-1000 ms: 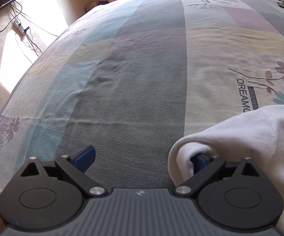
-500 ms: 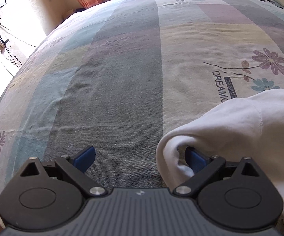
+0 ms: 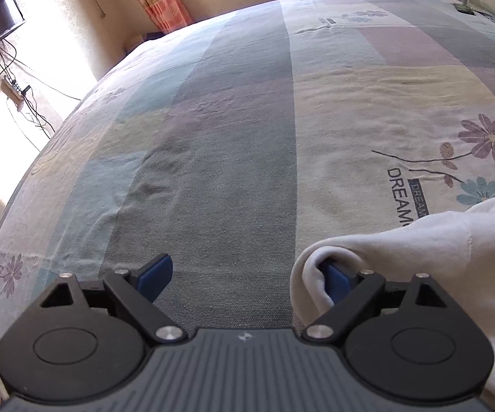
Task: Fold clothes
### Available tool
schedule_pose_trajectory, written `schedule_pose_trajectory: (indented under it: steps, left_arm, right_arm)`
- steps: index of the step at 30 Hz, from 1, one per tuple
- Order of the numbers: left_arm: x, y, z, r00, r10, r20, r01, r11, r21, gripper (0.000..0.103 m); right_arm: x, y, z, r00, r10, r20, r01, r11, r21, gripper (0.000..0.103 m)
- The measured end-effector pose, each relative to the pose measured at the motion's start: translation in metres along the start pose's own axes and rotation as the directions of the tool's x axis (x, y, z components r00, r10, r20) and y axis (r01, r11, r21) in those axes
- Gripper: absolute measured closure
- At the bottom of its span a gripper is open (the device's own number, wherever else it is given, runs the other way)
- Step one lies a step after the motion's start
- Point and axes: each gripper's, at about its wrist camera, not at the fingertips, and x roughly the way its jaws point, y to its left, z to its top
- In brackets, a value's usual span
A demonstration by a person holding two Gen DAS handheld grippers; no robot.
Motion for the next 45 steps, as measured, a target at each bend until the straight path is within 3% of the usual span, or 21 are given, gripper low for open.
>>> schedule_pose_trajectory:
  steps: [7,11,14,17,22,26,31,38,45]
  left_arm:
    - [-0.024,-0.004,0.046,0.989,0.037,0.140,-0.036,0.999,-0.012,0.012]
    - [-0.043,-0.009,0.070,0.961,0.077,0.266,-0.067,0.997,-0.047,0.012]
    - [-0.039,-0.020,0.082,0.953,0.092,0.289,-0.087,0.996,-0.029,0.011]
    - [-0.004,-0.037,0.090,0.988,0.020,0.155,-0.026,0.999,0.038,0.011]
    - [0.034,-0.066,0.072,0.999,-0.027,0.024,0.024,0.996,0.091,0.013]
    - [0.023,-0.076,0.048,0.994,-0.101,0.028,0.098,0.989,0.107,0.013]
    - [0.001,-0.080,0.019,0.984,-0.177,0.034,0.173,0.980,0.093,0.012]
    - [-0.004,-0.084,-0.019,0.965,-0.260,-0.020,0.260,0.966,-0.017,0.012]
    - [0.005,-0.076,-0.034,0.946,-0.322,-0.039,0.312,0.936,-0.160,0.012]
  right_arm:
    - [-0.003,-0.037,0.030,0.979,-0.145,0.141,0.137,0.988,0.067,0.000]
    - [-0.005,-0.059,0.048,0.949,-0.229,0.216,0.209,0.971,0.113,0.000]
    - [-0.003,-0.073,0.056,0.920,-0.289,0.267,0.251,0.953,0.167,0.000]
    - [0.023,-0.078,0.064,0.942,-0.263,0.208,0.239,0.962,0.133,0.000]
    - [0.068,-0.066,0.062,0.983,-0.164,0.083,0.160,0.986,0.053,0.000]
    - [0.073,-0.051,0.044,0.997,-0.072,0.029,0.071,0.997,0.037,0.000]
    - [0.057,-0.040,0.019,0.999,0.045,-0.001,-0.045,0.995,0.093,0.000]
    - [0.050,-0.034,-0.026,0.991,0.118,-0.062,-0.103,0.971,0.215,0.000]
    - [0.055,-0.024,-0.058,0.984,0.140,-0.113,-0.109,0.963,0.245,0.000]
